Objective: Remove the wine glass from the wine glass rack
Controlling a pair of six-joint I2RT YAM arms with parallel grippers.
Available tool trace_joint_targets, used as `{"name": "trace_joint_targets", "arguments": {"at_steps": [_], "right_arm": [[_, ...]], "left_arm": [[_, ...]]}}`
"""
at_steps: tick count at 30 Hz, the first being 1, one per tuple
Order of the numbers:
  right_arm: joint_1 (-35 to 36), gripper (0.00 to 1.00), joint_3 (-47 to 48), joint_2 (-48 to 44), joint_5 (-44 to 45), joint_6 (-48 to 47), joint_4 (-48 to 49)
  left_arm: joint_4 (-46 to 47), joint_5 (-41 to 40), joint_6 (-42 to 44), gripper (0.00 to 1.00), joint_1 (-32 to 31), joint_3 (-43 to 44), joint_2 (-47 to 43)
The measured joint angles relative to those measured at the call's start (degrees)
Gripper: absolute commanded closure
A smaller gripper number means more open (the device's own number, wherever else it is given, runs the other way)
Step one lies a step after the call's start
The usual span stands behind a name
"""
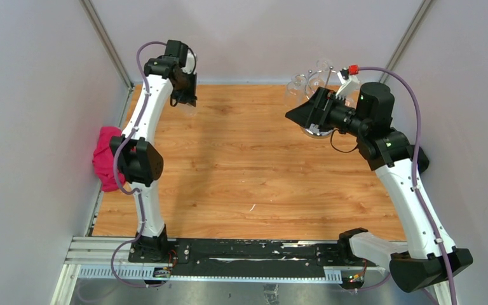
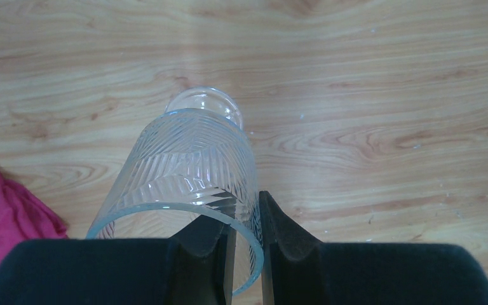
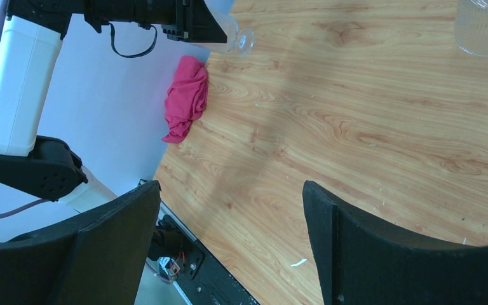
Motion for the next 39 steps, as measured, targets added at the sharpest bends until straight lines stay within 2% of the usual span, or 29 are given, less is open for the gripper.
{"name": "trace_joint_targets", "arguments": {"at_steps": [12,22,39], "right_arm": [[0.00,0.12,-0.13,1.49,0.00,0.02,-0.07],[0.00,0.12,-1.07,2.45,-0.24,0.28,1.07],[0.00,0.11,-1.27,2.45,-0.44,0.26,1.66]], "left_arm": [[-1.81,0.70,2.21,1.00,6.86,-0.98,6.32],[-2.58,0.00,3.78,1.00,7.08,-7.02,6.38],[0.22,1.11,3.72,1.00,8.39,-10.14,10.08]]}}
